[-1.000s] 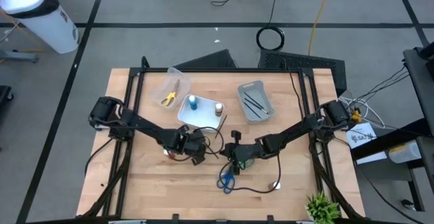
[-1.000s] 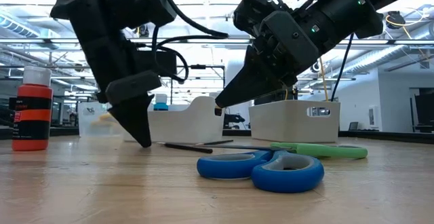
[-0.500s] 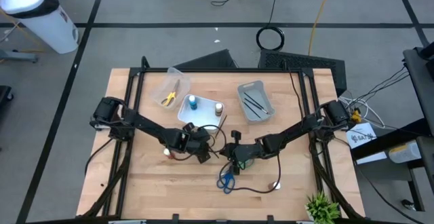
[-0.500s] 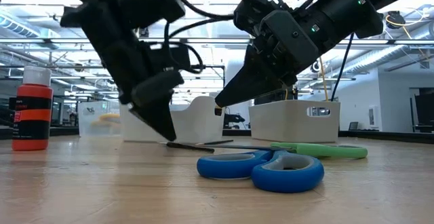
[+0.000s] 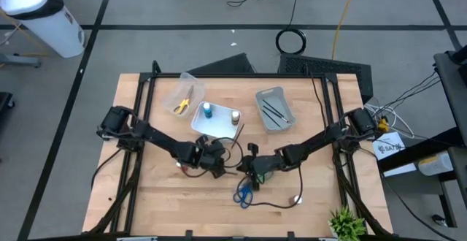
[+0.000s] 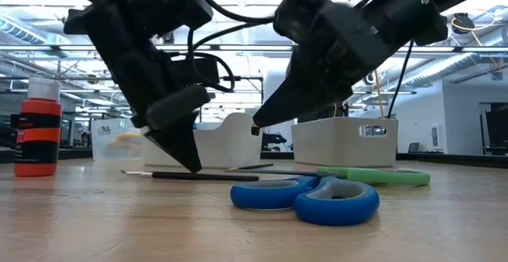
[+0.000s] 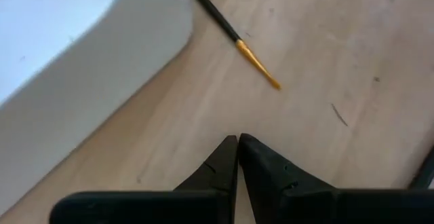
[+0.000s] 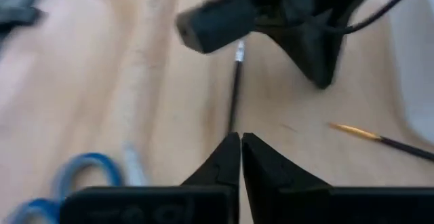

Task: Pick & Place Paint Supplies
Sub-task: Put the silver and black paintbrush into the gray bin

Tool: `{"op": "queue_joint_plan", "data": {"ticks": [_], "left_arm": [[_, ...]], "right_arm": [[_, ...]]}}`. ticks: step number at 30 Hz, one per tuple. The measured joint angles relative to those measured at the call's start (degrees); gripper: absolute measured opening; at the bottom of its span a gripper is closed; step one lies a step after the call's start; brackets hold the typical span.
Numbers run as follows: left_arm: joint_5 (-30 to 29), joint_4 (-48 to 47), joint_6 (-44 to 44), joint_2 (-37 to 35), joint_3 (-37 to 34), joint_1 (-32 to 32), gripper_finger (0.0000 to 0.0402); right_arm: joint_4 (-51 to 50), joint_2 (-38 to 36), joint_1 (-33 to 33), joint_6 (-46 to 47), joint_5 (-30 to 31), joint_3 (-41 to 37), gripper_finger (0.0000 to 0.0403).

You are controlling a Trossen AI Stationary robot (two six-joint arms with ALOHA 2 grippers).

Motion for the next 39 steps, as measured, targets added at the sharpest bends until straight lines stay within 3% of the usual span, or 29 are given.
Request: {"op": "queue_joint_plan", "data": {"ticks": [4,9,13,16,20,25,30,34,39], "left_arm": [[0.33,0.19,0.13,0.00,0.00,-0.67,0.0033],[0.68,0.34,0.04,0.00,0.00,-0.67,0.0033],[1.49,-0.38,0.46,-1.20,-0.09,-0.65,0.0033],[2.43,-1.37,0.88,-4.69,-0.26,-1.23,0.0029],[-0.87,-6.25,2.32,-11.36,0.01,-3.49,0.0007],[-5.78,-12.00,-1.19,-18.73,-0.13,-8.44,0.0018],[-11.88,-10.00,2.02,-26.89,-0.11,-15.52,0.0006],[-18.15,-6.54,5.62,-32.04,-0.05,-20.80,0.0020],[-23.92,-5.66,6.60,-34.25,-0.02,-24.63,0.0018]], "right_arm": [[6.26,3.01,0.36,0.94,-1.07,0.04,0.0057],[14.04,9.65,0.38,-0.28,-0.85,2.89,0.0145],[11.16,13.88,0.23,-1.57,0.41,9.85,0.0212],[4.98,15.77,-0.21,-3.94,0.57,15.98,0.0235],[1.76,17.20,-0.61,-7.32,0.54,21.08,0.0233],[1.03,16.78,-0.81,-9.37,0.16,23.26,0.0209],[-0.03,17.12,-0.36,-10.49,-1.36,23.06,0.0195],[-1.17,16.93,-1.59,-10.82,-1.32,23.15,0.0192],[-1.49,17.02,-3.29,-10.81,-1.22,23.12,0.0191]]}}
